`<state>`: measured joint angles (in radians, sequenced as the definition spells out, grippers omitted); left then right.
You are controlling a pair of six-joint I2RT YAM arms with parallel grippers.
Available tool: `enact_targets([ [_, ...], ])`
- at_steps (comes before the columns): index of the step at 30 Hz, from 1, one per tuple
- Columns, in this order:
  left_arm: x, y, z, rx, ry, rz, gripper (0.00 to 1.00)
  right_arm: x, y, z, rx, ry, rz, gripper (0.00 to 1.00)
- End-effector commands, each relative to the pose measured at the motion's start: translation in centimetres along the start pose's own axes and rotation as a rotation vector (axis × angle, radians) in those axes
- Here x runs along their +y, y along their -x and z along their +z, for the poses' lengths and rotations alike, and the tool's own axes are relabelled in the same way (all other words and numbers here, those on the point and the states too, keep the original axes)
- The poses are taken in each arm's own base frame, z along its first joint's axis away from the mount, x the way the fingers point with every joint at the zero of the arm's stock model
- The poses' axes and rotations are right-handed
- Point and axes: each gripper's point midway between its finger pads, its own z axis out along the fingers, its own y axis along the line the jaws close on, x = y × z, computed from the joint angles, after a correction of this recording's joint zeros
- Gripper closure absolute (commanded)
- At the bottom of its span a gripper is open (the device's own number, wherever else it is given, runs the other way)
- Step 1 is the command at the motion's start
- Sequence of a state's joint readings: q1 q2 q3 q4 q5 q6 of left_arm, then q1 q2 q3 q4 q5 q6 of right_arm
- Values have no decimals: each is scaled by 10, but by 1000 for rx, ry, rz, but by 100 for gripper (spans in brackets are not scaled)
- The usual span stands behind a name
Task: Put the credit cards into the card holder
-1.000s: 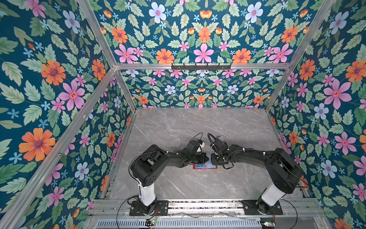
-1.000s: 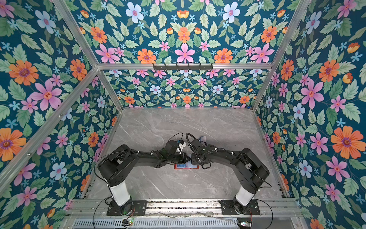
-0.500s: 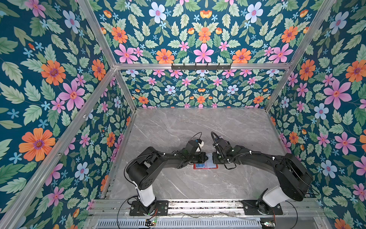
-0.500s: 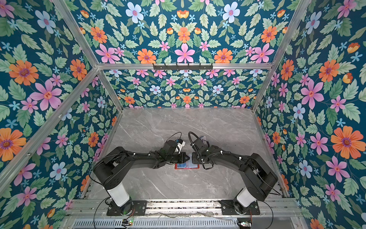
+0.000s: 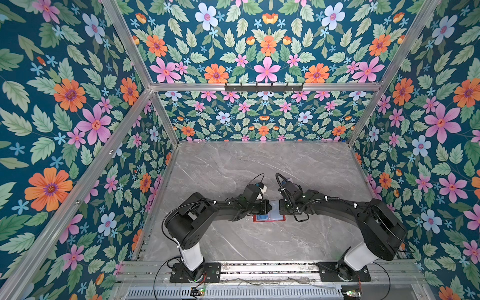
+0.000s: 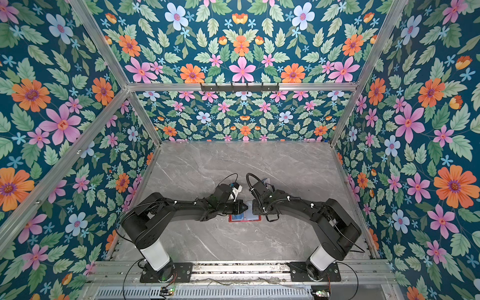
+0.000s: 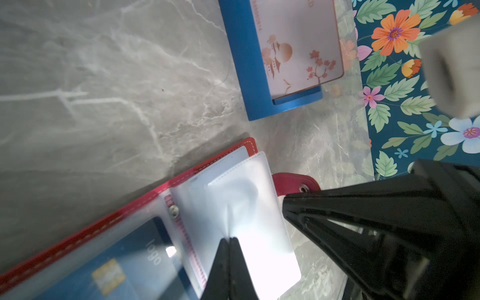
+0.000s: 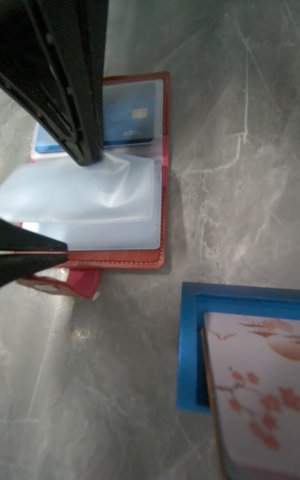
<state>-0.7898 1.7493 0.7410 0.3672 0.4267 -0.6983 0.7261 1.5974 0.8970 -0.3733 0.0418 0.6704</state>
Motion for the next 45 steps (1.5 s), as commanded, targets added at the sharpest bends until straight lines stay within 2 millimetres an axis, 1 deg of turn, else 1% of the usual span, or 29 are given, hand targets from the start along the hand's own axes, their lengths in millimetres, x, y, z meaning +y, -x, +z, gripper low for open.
enact_targets([
  [1, -2, 2, -1, -7, -2, 12, 100, 4, -2, 3, 20, 13, 3, 92],
  [5, -3, 2, -2, -7, -4, 15, 100, 9, -4, 7, 41, 32, -2, 90],
  [8, -2, 1, -2, -7, -5, 15, 100, 17, -2, 6, 35, 71, -2, 89],
  [11, -2, 2, -3, -9, -3, 17, 100, 23, 1, 4, 28, 102, -4, 85],
  [12, -2, 2, -4, -14, 0, 19, 97, 27, 1, 3, 27, 118, -8, 83],
  [14, -2, 3, -6, -18, 10, 29, 80, 32, 2, 3, 29, 148, -14, 80],
  [15, 0, 3, -9, -21, 24, 36, 74, 36, 3, 2, 31, 167, -17, 78],
  [16, 1, 5, -12, -33, 42, 41, 70, 40, 3, 2, 34, 186, -21, 76],
  [17, 3, 6, -15, -43, 56, 45, 67, 43, 3, 1, 35, 204, -25, 74],
  [19, 10, 9, -24, -67, 112, 58, 66, 51, 4, 1, 41, 238, -41, 71],
  [22, 20, 13, -40, -105, 199, 80, 65, 59, 5, 1, 50, 271, -50, 70],
  [25, 31, 19, -59, -147, 295, 102, 65, 70, 7, -3, 51, 318, -61, 69],
  [26, 34, 20, -64, -158, 316, 107, 66, 69, 2, 7, 79, 310, -61, 69],
  [28, 33, 21, -73, -178, 331, 125, 67, 74, 1, 8, 90, 336, -70, 69],
  [30, 30, 21, -77, -184, 319, 140, 69, 78, 0, 11, 103, 345, -73, 70],
  [33, 25, 18, -75, -170, 288, 156, 75, 81, -2, 17, 117, 343, -76, 72],
  [37, 20, 8, -61, -116, 221, 151, 79, 83, -5, 23, 133, 334, -76, 76],
  [42, 22, -4, -44, -64, 171, 124, 80, 75, -4, 26, 125, 289, -61, 84],
  [45, 25, -6, -38, -53, 172, 107, 81, 74, -3, 24, 115, 286, -58, 85],
])
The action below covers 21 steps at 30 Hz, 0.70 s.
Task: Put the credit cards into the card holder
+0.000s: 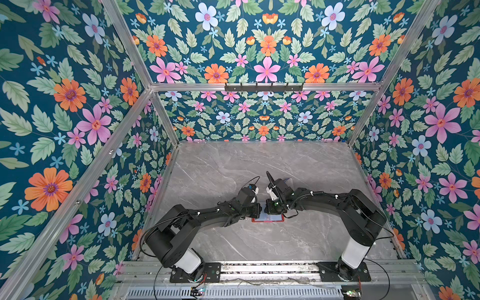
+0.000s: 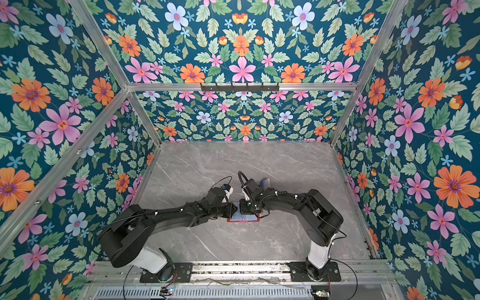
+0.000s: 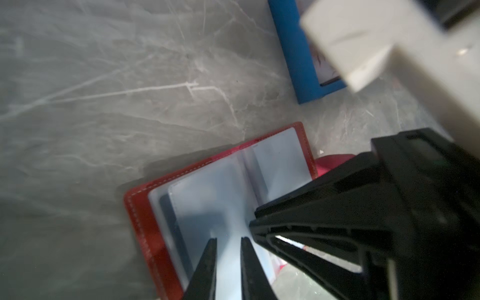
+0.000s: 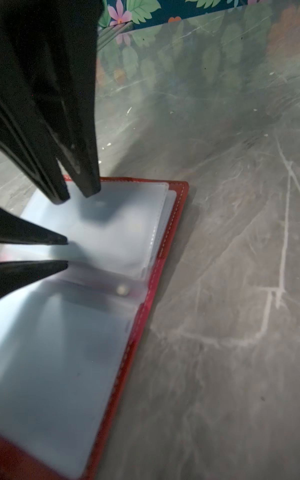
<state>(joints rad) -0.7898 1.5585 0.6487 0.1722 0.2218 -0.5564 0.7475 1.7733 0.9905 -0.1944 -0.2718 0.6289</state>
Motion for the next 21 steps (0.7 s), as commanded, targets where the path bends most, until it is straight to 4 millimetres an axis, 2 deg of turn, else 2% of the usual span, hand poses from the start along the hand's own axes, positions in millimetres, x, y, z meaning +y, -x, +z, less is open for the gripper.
enact_targets([
  [1, -7, 3, 5, -5, -40, -15, 81, -3, 3, -5, -23, -22, 11, 85],
  [5, 1, 2, 7, 9, 14, -21, 81, -3, 9, -20, -81, -40, 4, 85],
  [7, 1, 7, 5, 0, 24, -16, 80, -11, 12, -27, -110, -84, 5, 84],
  [8, 0, 9, 3, -6, 25, -13, 79, -7, 17, -42, -147, -78, -11, 84],
  [16, -11, 50, -7, -90, 67, 12, 74, -35, 33, -89, -213, -118, 24, 82],
  [21, -27, 75, 7, -96, 47, 27, 72, -58, 46, -115, -248, -153, 58, 79],
])
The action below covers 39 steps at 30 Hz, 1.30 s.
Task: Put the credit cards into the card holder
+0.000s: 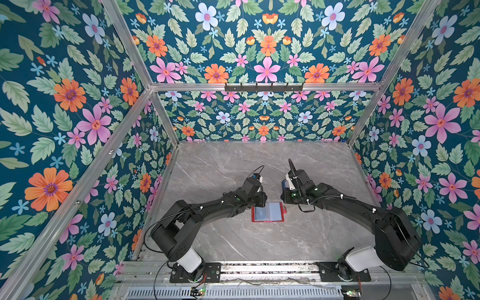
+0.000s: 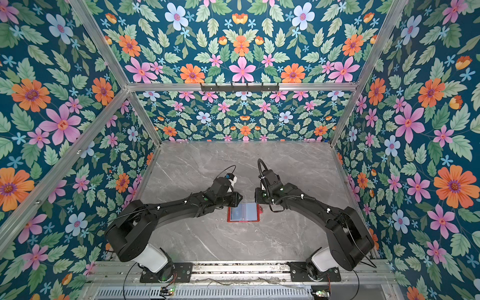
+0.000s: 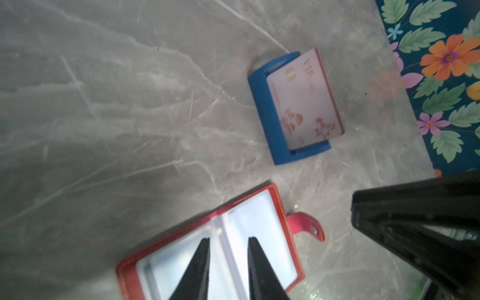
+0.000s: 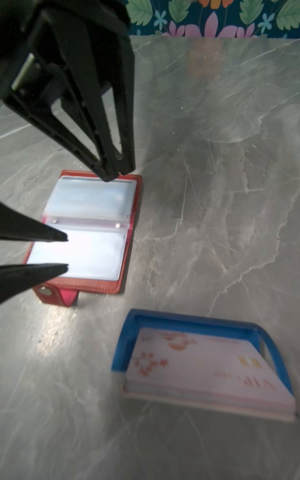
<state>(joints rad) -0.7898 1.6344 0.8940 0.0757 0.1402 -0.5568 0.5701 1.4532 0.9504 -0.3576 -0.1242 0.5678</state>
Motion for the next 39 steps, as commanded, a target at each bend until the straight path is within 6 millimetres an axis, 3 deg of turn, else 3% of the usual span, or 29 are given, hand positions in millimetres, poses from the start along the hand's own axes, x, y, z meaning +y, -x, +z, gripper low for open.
enact_targets([
  [1, -4, 9, 10, 8, 7, 21, 72, -18, 4, -10, 6, -53, -9, 78],
  [10, -35, 40, 55, 20, -78, 35, 70, -54, 31, -24, -1, -137, 20, 60],
  [16, -51, 51, 81, 40, -136, 30, 66, -61, 46, -18, 21, -110, 28, 53],
  [24, -51, 50, 105, 73, -152, 9, 65, -56, 61, 2, 74, -81, 16, 52],
  [27, -47, 50, 111, 80, -149, -10, 66, -60, 62, 19, 111, -91, 26, 52],
  [39, -41, 43, 123, 109, -164, -49, 74, -65, 63, 44, 172, -98, 45, 59],
])
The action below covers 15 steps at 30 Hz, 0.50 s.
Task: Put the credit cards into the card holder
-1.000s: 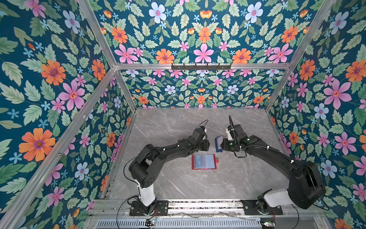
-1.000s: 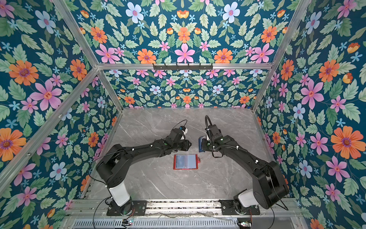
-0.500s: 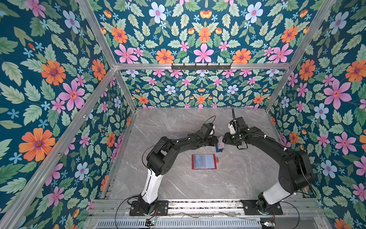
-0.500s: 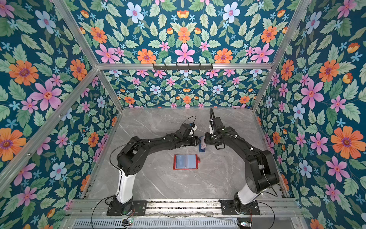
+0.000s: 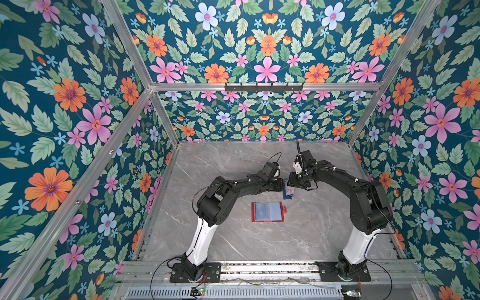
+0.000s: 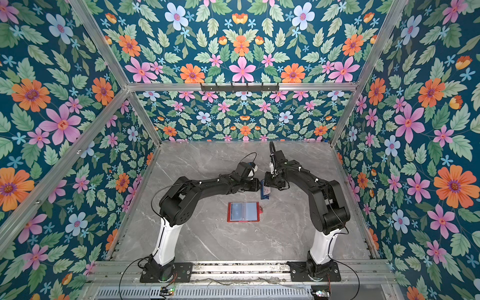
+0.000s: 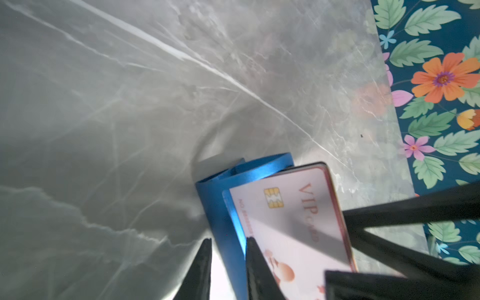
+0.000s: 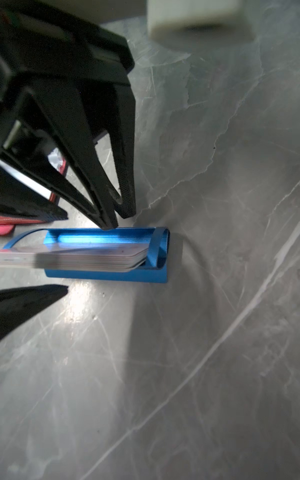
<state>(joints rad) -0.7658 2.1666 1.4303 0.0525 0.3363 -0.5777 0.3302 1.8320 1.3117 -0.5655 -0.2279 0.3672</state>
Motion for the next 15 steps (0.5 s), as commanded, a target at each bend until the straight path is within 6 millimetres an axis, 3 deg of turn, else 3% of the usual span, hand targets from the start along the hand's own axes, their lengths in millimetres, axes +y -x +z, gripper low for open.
enact_targets([
  [1, -3, 2, 2, 1, -25, -7, 75, 0, -3, 1, 21, -2, -1, 59],
  [15, 2, -7, 5, 23, -22, -36, 81, -7, -5, 13, 59, -32, 3, 65],
])
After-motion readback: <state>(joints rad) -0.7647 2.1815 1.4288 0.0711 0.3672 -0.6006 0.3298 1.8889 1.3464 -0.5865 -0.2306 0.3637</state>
